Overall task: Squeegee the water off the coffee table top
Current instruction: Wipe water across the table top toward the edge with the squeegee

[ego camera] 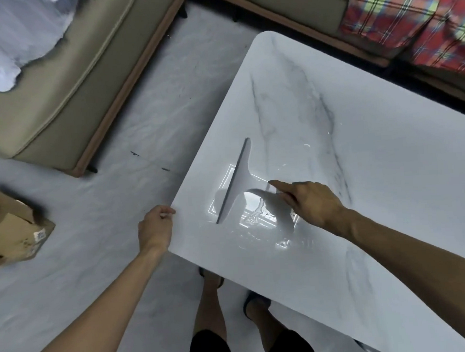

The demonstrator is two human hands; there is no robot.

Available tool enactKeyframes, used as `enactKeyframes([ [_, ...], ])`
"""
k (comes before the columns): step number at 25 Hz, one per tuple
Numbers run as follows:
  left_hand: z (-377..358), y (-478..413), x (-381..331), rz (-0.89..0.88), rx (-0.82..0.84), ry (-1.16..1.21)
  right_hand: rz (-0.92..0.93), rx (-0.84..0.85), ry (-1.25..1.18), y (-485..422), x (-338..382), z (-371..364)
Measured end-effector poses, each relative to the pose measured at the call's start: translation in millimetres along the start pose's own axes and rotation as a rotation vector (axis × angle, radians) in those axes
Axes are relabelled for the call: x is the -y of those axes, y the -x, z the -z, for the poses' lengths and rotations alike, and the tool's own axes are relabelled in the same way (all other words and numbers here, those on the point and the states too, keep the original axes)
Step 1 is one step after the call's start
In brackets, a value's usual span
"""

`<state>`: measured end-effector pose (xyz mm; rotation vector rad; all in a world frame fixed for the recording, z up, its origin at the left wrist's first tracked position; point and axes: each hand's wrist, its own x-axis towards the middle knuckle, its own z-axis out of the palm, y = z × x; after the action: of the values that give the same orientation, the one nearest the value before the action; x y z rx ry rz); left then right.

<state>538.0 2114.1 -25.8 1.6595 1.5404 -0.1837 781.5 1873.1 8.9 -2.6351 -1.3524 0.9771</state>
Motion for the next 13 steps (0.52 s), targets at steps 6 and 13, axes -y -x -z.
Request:
enactKeyframes([
  [6, 4, 26, 4, -0.007, 0.023, -0.001, -0.179, -0.072, -0.051, 67, -19, 1],
  [13, 41, 12, 35, 0.021, -0.163, 0.13, 0.308, 0.032, -0.035, 7, 137, -51],
])
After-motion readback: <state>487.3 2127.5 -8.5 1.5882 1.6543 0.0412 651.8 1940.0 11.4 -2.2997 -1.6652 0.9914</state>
